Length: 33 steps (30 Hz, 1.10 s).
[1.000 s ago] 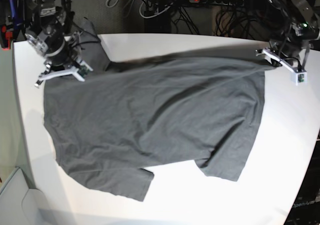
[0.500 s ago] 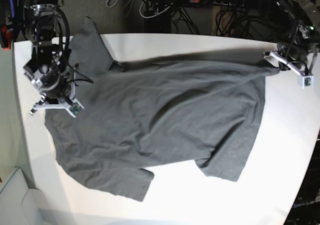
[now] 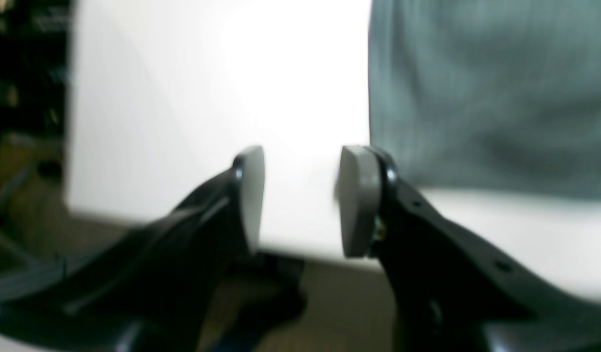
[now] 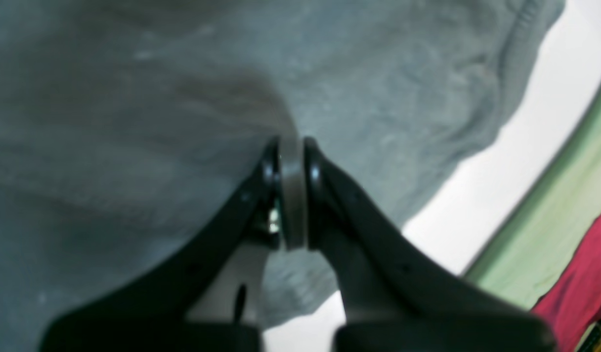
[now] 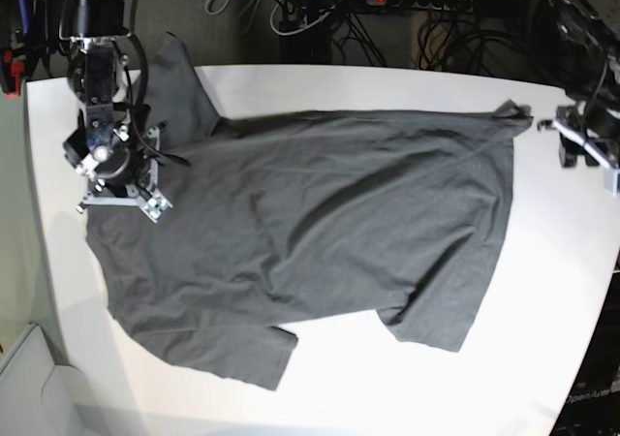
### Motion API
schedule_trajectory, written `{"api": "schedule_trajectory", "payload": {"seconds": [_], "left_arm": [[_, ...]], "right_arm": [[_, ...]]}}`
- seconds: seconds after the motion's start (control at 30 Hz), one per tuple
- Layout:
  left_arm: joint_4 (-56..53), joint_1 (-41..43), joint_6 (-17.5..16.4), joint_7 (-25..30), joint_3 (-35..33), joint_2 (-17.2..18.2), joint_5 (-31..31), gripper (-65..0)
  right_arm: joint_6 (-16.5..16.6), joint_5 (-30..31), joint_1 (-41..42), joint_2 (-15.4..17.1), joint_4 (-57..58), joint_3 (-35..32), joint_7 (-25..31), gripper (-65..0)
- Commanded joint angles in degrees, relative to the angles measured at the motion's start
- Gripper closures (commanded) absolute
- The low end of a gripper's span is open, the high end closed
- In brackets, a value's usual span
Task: Layout the t-shirt on the table in an organized manner, then fold the t-shirt properly
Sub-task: 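Release the shirt corners and raise both grippers, then grasp the shirt's side edge with the left gripper and pull it outward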
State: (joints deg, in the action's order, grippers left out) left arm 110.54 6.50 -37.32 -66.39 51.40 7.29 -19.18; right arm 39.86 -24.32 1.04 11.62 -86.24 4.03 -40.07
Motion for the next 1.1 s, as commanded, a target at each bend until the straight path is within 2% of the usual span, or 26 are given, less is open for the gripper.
{"api": "schedule_trajectory", "payload": {"seconds": [0.0,0.1,0.23,0.3,0.47,0.6,0.7,0.83,1.07], "left_arm": [[0.4,-3.4,0.1,1.4,-0.2,0.5,-0.6,-24.8],[-4.5,-11.4,0.2,1.5,-3.0,-0.7,-0.6,-24.8],[-18.2,-20.2,0.3,2.7,-8.8,-2.0,-0.6,-24.8],[-25.7,-21.6,0.3,7.0,-11.5,-2.6,-0.6,-24.8],[-43.9,-21.7,0.4,24.5,-20.6,-2.2,-0.6,-24.8],[-53.9,-21.4,0.4,31.4,-22.2,-1.5,-0.6,-24.8],[-57.4,-21.2,0.4,32.2,-22.2,1.5,-0.6,-24.8],[-56.5,-17.4,0.4,32.1,-22.2,4.9,-1.2,-24.8],[-46.7,-10.2,0.3,30.7,-22.1,6.1,-1.3,-24.8]], "right_arm": [[0.1,0.2,-0.4,0.6,-0.8,-0.7,0.7,0.0],[0.1,0.2,-4.0,0.8,-0.8,-2.8,2.8,0.0],[0.1,0.1,-8.4,0.8,-1.9,-4.7,4.5,0.0],[0.1,0.1,-10.5,0.9,-3.4,-4.9,4.6,0.0],[0.1,0.1,-15.0,3.0,-9.1,-4.9,4.7,0.0],[0.1,0.1,-17.6,6.0,-13.3,-4.9,4.7,0.0],[0.1,0.1,-17.9,8.4,-14.3,-4.8,4.7,0.0],[0.1,0.3,-17.5,11.5,-13.9,-4.4,4.7,0.0],[0.1,0.1,-12.8,11.9,-16.0,-4.7,4.4,0.0]]}}
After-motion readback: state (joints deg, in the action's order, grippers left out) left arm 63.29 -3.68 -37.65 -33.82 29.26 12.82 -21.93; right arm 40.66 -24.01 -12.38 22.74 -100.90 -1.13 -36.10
